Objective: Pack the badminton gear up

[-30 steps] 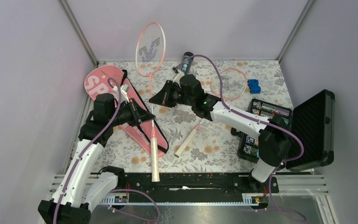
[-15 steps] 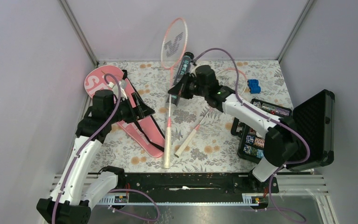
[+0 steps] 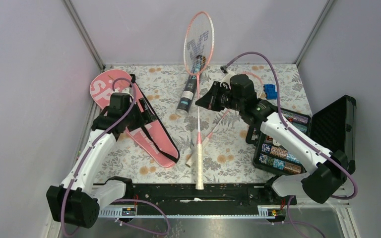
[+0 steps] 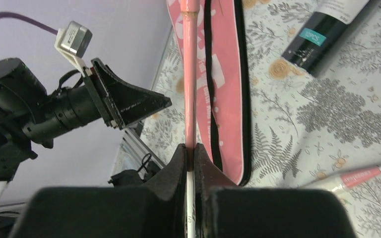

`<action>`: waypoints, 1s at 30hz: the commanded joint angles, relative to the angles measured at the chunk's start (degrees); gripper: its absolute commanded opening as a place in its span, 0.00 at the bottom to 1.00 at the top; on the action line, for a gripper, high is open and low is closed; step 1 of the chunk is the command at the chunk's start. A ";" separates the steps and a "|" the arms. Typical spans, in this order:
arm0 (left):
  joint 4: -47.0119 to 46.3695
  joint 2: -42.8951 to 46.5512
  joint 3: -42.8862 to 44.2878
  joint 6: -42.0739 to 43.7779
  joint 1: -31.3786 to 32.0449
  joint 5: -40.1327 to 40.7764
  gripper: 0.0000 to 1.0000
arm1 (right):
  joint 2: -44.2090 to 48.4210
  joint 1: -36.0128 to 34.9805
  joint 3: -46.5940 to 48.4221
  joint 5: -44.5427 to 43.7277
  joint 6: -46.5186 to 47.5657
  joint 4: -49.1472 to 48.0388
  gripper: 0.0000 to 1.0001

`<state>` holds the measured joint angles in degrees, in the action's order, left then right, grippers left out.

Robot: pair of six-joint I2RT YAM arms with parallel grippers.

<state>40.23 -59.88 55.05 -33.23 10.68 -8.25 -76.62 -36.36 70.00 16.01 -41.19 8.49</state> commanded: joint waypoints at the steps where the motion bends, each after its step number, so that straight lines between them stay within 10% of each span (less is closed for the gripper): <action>1: -6.05 -4.23 -2.66 -0.34 -0.33 4.37 0.72 | 2.47 -0.13 -0.45 0.19 3.28 1.88 0.00; 30: -6.26 -50.27 20.26 1.23 -0.09 15.19 0.63 | 4.73 -0.13 -2.73 -0.70 6.07 0.80 0.00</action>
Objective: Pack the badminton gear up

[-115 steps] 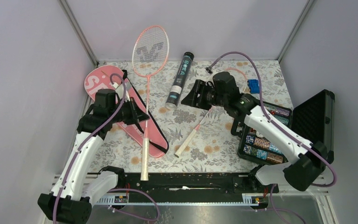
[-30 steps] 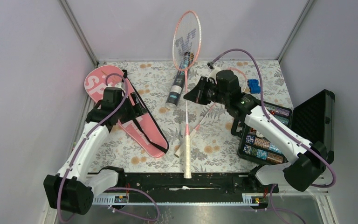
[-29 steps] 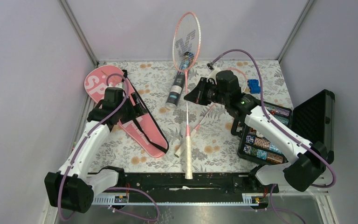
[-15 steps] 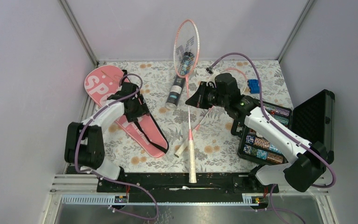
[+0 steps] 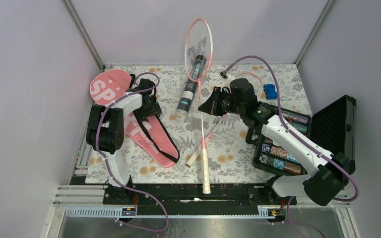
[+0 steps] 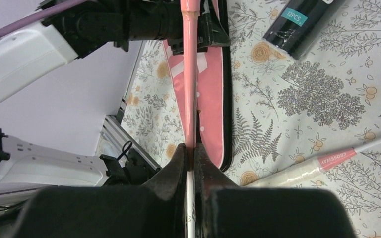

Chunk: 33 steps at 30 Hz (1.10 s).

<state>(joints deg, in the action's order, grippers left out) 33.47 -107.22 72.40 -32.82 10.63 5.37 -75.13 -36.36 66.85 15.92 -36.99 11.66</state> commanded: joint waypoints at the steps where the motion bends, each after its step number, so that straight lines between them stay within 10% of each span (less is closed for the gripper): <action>1: 1.39 -3.57 3.74 1.32 0.46 2.72 0.64 | 3.50 -0.17 0.12 -0.69 2.04 -2.19 0.00; 11: 4.72 -2.35 3.90 5.13 1.41 1.51 0.01 | 5.77 -0.17 -3.27 -1.49 2.72 -3.42 0.00; 33: -4.66 30.26 -14.16 16.39 1.67 -11.85 0.00 | 0.78 -4.74 -7.18 13.48 -10.71 -6.69 0.00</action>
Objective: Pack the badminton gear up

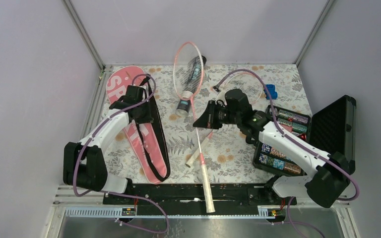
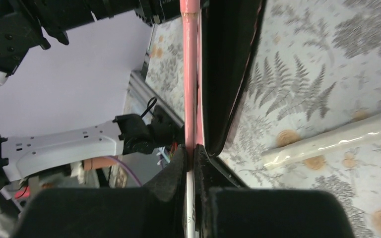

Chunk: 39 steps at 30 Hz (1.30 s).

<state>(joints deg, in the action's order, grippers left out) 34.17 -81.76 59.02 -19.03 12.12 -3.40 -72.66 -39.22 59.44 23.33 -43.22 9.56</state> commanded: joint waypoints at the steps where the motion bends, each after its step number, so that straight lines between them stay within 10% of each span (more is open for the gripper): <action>1: -5.75 5.51 -0.83 2.74 0.14 -3.59 0.00 | -2.11 -2.20 -0.15 7.28 -5.59 -5.70 0.00; 39: -16.81 21.66 -9.41 3.52 -1.22 -20.01 0.00 | -16.45 -5.20 0.87 23.98 -13.90 -14.94 0.00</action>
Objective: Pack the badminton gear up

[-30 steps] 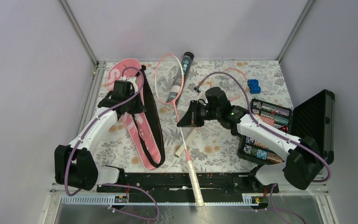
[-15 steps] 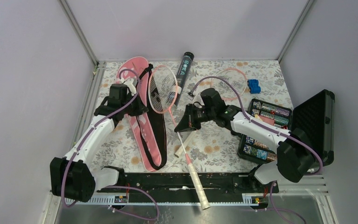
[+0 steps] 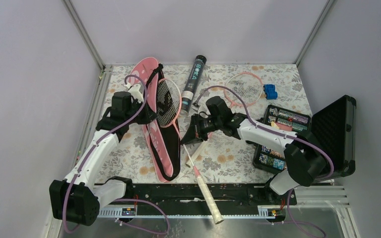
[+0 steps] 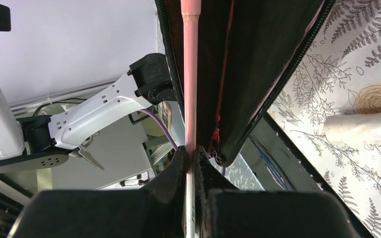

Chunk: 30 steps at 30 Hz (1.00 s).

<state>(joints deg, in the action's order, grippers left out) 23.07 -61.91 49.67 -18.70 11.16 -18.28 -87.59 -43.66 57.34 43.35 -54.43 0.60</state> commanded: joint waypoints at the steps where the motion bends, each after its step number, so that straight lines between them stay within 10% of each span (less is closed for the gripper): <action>1: -5.53 1.86 -0.09 3.64 -0.26 -5.53 0.00 | -2.11 -0.73 3.49 3.99 -2.40 -5.85 0.00; 30: -1.43 3.78 -0.29 4.81 -0.27 -9.29 0.00 | -24.65 -0.65 31.34 -1.17 2.74 7.82 0.00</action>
<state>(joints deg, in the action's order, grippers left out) 24.23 -58.96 48.12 -15.59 11.07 -25.15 -112.12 -43.90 83.37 42.50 -53.63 8.60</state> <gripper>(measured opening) 0.025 0.044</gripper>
